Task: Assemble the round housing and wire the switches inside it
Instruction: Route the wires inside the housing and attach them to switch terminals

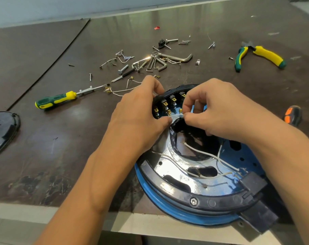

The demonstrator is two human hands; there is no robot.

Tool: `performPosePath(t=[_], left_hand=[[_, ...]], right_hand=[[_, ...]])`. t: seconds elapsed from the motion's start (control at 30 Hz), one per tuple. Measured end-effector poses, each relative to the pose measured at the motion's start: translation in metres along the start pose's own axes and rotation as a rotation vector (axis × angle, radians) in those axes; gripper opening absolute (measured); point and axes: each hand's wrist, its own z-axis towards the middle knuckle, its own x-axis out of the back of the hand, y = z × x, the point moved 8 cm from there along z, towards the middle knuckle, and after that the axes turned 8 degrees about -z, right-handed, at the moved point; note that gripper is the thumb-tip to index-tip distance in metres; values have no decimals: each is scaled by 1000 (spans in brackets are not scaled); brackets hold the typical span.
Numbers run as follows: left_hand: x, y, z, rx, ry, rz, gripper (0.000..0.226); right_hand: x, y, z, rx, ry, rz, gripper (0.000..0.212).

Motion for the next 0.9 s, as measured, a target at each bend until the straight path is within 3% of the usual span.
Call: performPosePath(t=[0.27,0.9], left_hand=[[2,5,0,-6,-8,154,6],[-1,6,2,18,-15,196,9]], right_hand=[[-3,-2,0,30,-40,-45,18],[-4,-3,-1,26,-52,-70,22]])
